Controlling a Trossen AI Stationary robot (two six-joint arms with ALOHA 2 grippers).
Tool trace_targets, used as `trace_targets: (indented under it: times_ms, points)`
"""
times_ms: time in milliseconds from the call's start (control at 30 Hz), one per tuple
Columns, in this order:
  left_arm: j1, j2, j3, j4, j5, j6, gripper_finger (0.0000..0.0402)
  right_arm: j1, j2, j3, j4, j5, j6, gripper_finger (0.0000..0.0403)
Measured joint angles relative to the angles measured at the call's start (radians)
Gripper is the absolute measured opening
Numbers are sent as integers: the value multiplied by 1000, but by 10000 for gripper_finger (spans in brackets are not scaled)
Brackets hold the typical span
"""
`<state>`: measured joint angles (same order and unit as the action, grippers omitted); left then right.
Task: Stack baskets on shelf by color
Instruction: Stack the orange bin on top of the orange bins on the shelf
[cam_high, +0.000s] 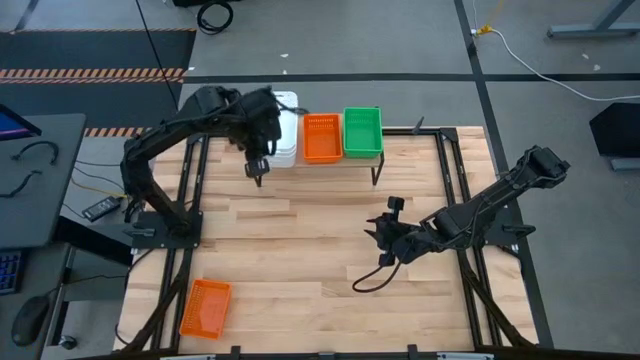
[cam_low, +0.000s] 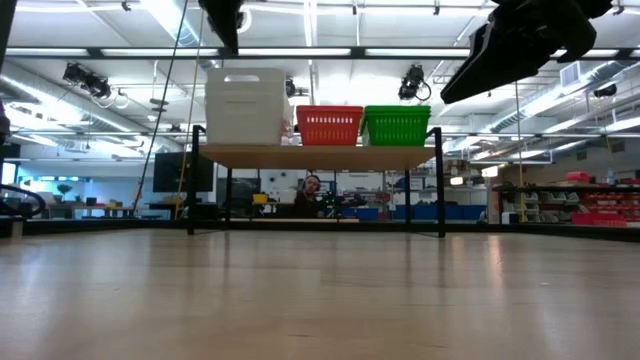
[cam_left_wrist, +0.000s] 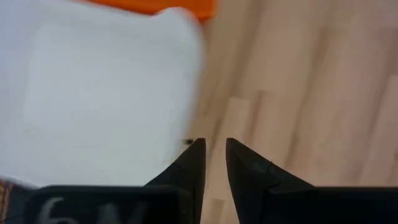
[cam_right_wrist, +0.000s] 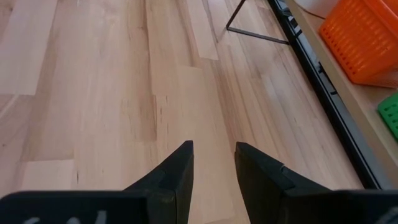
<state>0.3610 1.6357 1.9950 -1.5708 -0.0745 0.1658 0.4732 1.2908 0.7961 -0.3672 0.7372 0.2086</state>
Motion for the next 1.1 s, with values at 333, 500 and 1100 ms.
trace_targets:
  times_ms: [333, 500, 1100]
  points:
    - [-397, 26, -6, 0, 5, -239, 93, -30, 0, -26, 13, 2, 50, 123]
    - [-625, 78, -6, 0, 10, -374, 107, -53, 0, -99, 123, -3, 50, 123]
    - [-1079, 206, -7, -1, 33, -1203, 223, -84, 0, -149, 368, -204, -8, 124]
